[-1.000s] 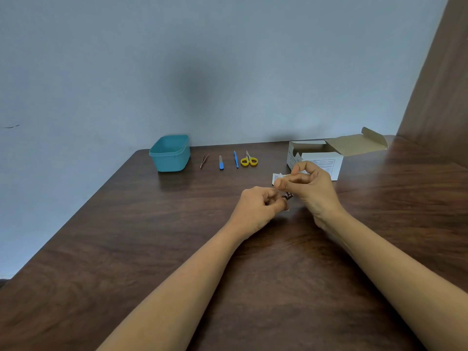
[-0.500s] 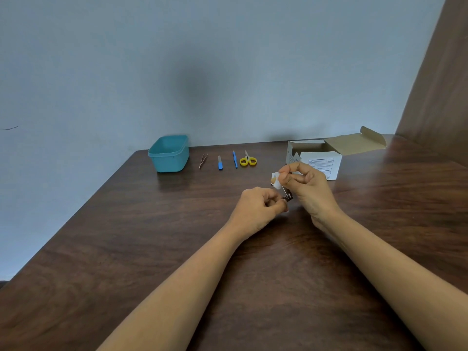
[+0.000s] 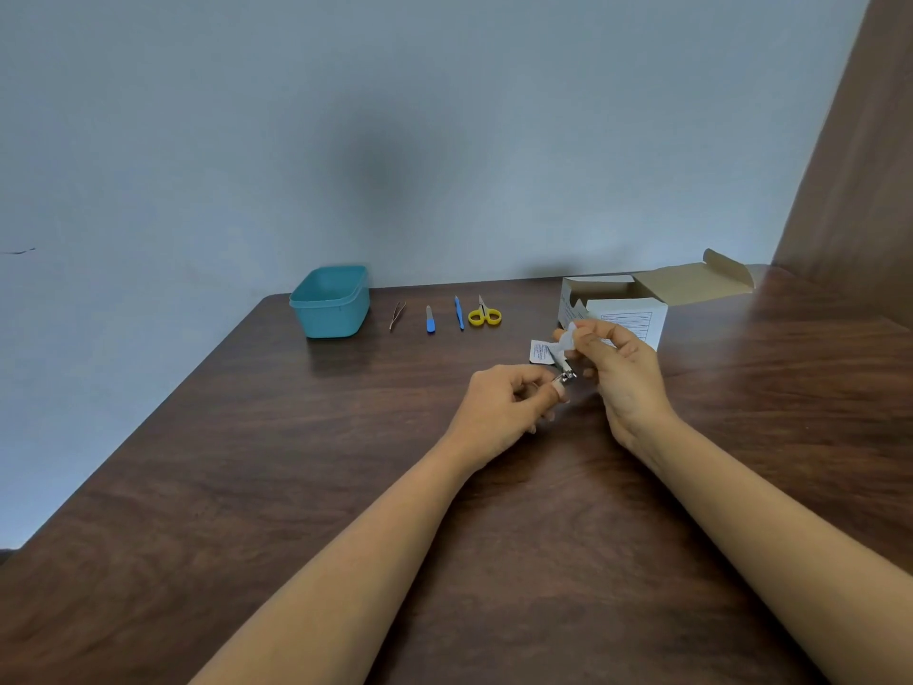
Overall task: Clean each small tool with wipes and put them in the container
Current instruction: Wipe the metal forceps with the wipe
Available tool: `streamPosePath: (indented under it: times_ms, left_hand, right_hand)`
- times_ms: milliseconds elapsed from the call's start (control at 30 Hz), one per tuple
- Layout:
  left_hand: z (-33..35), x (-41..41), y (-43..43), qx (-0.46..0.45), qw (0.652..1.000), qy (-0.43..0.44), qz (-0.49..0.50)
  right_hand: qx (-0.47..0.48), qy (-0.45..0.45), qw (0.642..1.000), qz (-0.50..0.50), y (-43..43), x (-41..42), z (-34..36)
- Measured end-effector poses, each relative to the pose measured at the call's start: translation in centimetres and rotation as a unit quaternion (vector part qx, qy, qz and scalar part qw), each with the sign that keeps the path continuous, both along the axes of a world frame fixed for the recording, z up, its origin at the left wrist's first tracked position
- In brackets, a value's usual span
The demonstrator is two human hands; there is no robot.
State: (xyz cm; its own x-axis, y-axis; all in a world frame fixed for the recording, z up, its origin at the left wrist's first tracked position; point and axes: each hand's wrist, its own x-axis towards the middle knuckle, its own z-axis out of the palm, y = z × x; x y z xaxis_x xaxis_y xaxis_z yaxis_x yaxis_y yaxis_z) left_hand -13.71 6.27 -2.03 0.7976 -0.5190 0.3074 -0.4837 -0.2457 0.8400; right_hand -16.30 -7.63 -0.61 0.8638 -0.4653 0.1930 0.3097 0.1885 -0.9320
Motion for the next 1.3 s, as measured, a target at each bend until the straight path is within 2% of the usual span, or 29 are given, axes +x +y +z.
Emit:
streamPosePath:
  times_ms: [167,367,600,900,1300]
  left_hand:
    - [0.38,0.04,0.2,-0.082,0.995,0.053,0.002]
    - [0.58,-0.04,0.27,-0.104,0.991,0.083,0.013]
    - [0.77,-0.2,0.23,-0.114,0.989,0.092,0.031]
    - [0.47,0.19,0.29,-0.1,0.989,0.097,0.052]
    - [0.35,0.2,0.25,-0.085,0.993,0.071,0.05]
  right_hand:
    - [-0.009,0.033,0.999,0.028,-0.24,0.19,-0.3]
    - [-0.036,0.032,0.998,0.051,0.06,0.05,-0.16]
    - [-0.034,0.029,0.998,0.043,0.03,0.1,-0.11]
    - [-0.079,0.003,0.991,0.111,0.18,-0.68,-0.07]
    - [-0.09,0.008,0.994,0.059,-0.02,-0.39,-0.51]
